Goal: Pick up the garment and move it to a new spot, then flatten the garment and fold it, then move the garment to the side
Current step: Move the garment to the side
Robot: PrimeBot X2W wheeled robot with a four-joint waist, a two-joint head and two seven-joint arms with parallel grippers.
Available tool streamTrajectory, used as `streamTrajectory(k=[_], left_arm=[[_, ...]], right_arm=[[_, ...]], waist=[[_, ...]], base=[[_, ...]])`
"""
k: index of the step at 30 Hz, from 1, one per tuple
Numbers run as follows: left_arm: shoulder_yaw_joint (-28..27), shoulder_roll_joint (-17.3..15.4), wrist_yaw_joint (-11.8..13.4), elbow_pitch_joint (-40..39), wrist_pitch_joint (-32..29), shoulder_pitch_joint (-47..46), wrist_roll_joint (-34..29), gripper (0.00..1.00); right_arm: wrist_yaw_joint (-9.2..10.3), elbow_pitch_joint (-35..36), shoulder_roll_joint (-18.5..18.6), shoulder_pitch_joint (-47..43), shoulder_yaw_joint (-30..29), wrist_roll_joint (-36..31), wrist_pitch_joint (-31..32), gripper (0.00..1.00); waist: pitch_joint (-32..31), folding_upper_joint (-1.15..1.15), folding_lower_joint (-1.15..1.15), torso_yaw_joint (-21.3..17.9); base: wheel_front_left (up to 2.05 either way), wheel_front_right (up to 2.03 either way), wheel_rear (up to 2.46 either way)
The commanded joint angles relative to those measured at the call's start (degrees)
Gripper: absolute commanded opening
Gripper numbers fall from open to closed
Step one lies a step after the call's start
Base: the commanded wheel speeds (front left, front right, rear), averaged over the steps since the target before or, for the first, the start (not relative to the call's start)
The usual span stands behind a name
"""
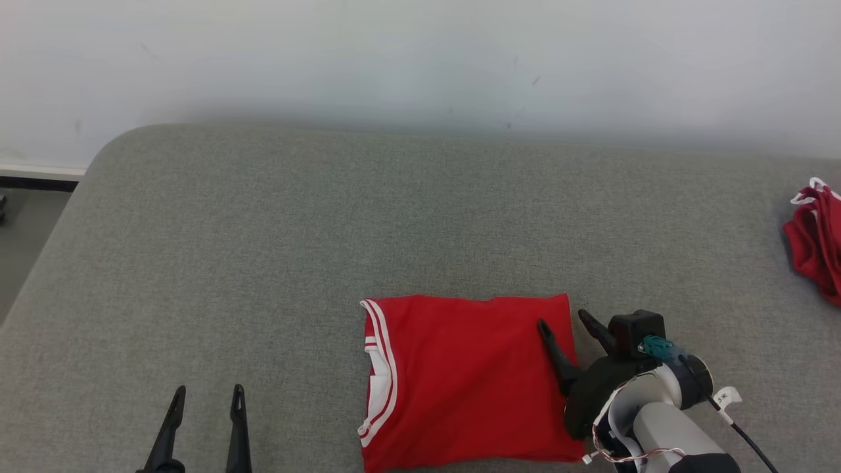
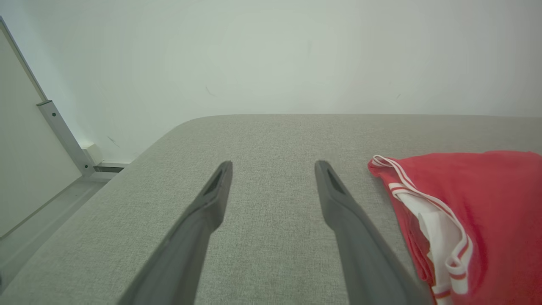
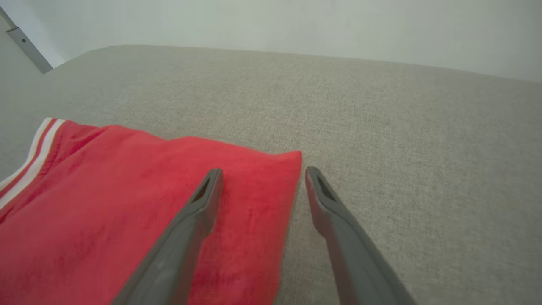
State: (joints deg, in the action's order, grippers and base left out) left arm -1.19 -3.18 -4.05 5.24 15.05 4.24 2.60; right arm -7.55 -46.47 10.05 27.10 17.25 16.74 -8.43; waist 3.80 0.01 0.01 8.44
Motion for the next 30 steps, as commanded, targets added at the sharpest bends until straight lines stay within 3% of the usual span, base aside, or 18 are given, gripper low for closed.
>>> streamTrajectory(k=[1, 12, 13, 14, 15, 22, 30], left_arm=[[0.0, 0.1, 0.2, 0.1, 0.2, -0.9, 0.1, 1.0], [0.0, 0.2, 0.6, 0.1, 0.2, -1.2, -0.1, 1.0], [0.0, 0.2, 0.6, 0.1, 0.2, -1.2, 0.0, 1.0], [0.0, 0.2, 0.7, 0.2, 0.2, -1.2, 0.0, 1.0], [-0.1, 0.2, 0.7, 0.2, 0.2, -1.2, 0.0, 1.0], [-0.1, 0.3, 0.8, -0.2, 0.2, -1.7, 0.0, 1.0], [-0.4, 0.2, 0.5, -1.6, 0.2, -3.3, -0.2, 1.0]], right_arm=[[0.16, -0.8, -0.4, 0.4, 0.4, 0.8, 0.1, 1.0], [0.16, -8.5, -2.7, 0.3, 4.1, 8.4, 1.6, 1.0], [0.15, -8.5, -3.1, 0.0, 4.5, 9.7, 2.1, 0.41], [0.15, -8.2, -3.3, -0.1, 4.7, 11.1, 2.3, 0.14], [0.15, -8.0, -3.3, -0.1, 5.1, 11.9, 2.7, 0.0], [0.16, -5.4, 0.7, 3.7, 8.3, 14.8, 1.3, 0.0], [0.16, -0.1, 8.0, 9.4, 13.7, 17.6, 2.7, 0.0]], waist=[[0.5, -0.01, -0.01, 0.4], [0.9, -0.01, -0.01, 0.4], [0.9, -0.01, -0.01, 0.3], [0.9, -0.01, -0.01, 0.2], [0.9, -0.01, -0.01, 0.1], [1.7, -0.01, -0.01, -1.7], [4.6, -0.01, -0.01, -6.2]], base=[[0.0, 0.0, 0.0], [0.0, 0.0, 0.0], [0.0, 0.0, 0.0], [0.0, 0.0, 0.0], [0.0, 0.0, 0.0], [0.0, 0.0, 0.0], [0.0, 0.0, 0.0]])
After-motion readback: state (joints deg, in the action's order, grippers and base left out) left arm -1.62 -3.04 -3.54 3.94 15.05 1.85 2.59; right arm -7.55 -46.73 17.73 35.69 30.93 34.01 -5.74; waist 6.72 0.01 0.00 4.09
